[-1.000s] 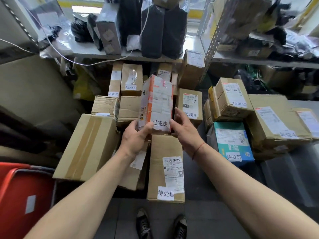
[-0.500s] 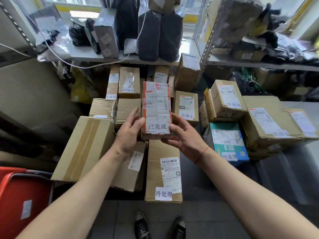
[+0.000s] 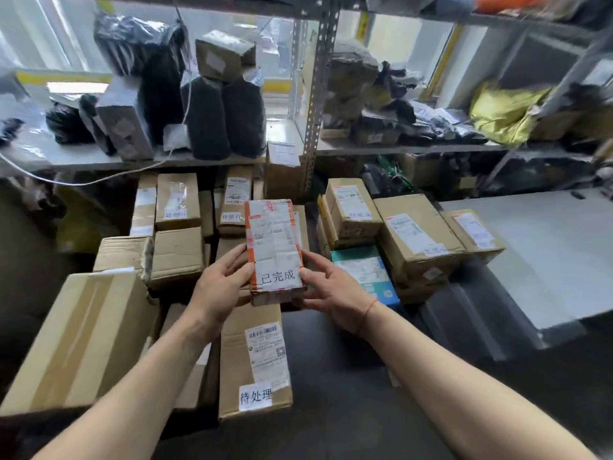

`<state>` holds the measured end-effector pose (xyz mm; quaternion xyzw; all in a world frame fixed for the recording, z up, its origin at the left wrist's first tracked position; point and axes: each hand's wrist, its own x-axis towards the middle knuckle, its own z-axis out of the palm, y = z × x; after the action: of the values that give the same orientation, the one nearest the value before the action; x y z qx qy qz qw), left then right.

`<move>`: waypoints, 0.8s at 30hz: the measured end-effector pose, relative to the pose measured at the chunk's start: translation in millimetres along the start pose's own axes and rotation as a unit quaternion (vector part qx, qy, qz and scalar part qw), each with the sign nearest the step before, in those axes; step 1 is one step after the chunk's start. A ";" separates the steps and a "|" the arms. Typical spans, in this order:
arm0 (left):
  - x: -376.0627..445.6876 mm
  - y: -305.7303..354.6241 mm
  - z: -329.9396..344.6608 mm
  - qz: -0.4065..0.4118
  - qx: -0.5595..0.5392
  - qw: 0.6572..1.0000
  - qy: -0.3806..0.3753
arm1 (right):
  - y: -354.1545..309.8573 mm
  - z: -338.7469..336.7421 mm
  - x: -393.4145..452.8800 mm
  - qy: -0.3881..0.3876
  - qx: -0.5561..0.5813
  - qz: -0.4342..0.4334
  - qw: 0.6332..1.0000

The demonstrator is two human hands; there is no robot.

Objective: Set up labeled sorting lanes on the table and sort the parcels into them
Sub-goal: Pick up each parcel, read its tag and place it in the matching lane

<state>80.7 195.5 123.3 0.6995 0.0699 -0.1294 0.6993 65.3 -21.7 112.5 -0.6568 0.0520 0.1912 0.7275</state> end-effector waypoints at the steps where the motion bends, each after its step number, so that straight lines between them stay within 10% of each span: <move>1: -2.8 2.2 11.0 -0.002 -0.001 1.000 0.004 | -0.5 -10.7 -4.7 0.000 0.000 0.001 1.000; 12: -43.7 -0.9 168.6 0.010 -0.022 0.998 0.066 | 2.8 -156.7 -68.9 -0.030 -0.036 -0.022 0.999; 24: -42.9 39.4 282.3 0.095 0.011 0.994 -0.049 | -34.8 -269.0 -135.7 0.028 -0.039 -0.097 0.994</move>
<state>27.1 -82.8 176.4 0.7035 -0.0322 -0.0975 0.7033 -0.5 -314.9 153.9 -0.6914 0.0011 0.1029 0.7151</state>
